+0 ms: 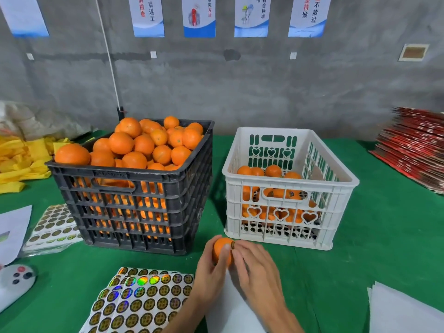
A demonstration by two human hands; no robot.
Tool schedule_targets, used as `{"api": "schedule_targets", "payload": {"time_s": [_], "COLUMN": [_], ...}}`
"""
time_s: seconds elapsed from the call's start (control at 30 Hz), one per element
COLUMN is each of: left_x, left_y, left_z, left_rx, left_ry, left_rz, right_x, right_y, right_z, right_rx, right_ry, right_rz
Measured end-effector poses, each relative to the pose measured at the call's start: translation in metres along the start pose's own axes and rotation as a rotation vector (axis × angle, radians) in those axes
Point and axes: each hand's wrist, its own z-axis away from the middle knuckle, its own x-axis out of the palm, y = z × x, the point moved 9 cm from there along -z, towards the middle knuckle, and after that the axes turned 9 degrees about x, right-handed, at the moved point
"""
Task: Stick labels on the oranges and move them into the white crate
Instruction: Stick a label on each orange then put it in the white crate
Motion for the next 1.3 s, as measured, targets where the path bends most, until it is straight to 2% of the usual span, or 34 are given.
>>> {"api": "schedule_targets", "payload": {"time_s": [0.17,0.27,0.37,0.47,0.57,0.6,0.67,0.73,0.8,0.83,0.9,0.97,1.07,1.13,1.17,1.23,1.3], "left_x": [0.005,0.011,0.015,0.022,0.035,0.04,0.051,0.063,0.06,0.047,-0.001,-0.073,-0.202,-0.276,-0.304,-0.334,-0.339], "left_y": [0.0,0.025,0.072,0.146,0.238,0.26,0.287,0.294,0.293,0.293,0.292,0.285,0.257,0.233,0.221,0.203,0.199], "left_z": [0.001,0.006,0.002,-0.025,-0.072,-0.092,-0.126,-0.147,-0.162,-0.169,-0.183,-0.2,-0.21,-0.197,-0.189,-0.179,-0.178], "left_rx": [0.016,0.107,0.253,0.423,0.721,0.733,0.686,0.634,0.629,0.64,0.62,0.489,0.012,-0.339,-0.457,-0.523,-0.431], "left_ry": [-0.037,-0.086,-0.119,-0.184,-0.212,-0.212,-0.236,-0.341,-0.435,-0.43,-0.31,-0.122,0.127,0.233,0.259,0.253,0.222], "left_rz": [-0.008,-0.036,-0.028,-0.024,-0.128,-0.151,-0.213,-0.345,-0.569,-0.699,-0.935,-1.153,-1.4,-1.431,-1.406,-1.345,-1.336], "right_x": [0.012,0.005,-0.034,-0.085,-0.134,-0.148,-0.165,-0.169,-0.164,-0.159,-0.145,-0.13,-0.113,-0.104,-0.099,-0.086,-0.074], "right_y": [0.005,0.005,-0.02,-0.048,-0.064,-0.067,-0.068,-0.064,-0.057,-0.052,-0.046,-0.048,-0.055,-0.062,-0.067,-0.078,-0.089], "right_z": [0.014,0.012,-0.003,-0.027,-0.077,-0.096,-0.128,-0.147,-0.156,-0.157,-0.152,-0.144,-0.135,-0.134,-0.134,-0.134,-0.133], "right_rx": [-0.052,0.009,-0.063,-0.135,-0.05,-0.006,0.074,0.115,0.143,0.165,0.185,0.161,0.124,0.099,0.084,0.047,0.024], "right_ry": [-0.158,-0.134,0.129,0.413,0.519,0.526,0.547,0.558,0.544,0.525,0.473,0.421,0.37,0.351,0.343,0.326,0.304], "right_rz": [0.089,0.133,0.105,0.046,-0.047,-0.078,-0.103,-0.053,0.033,0.07,0.109,0.099,0.074,0.034,0.013,-0.022,-0.061]}}
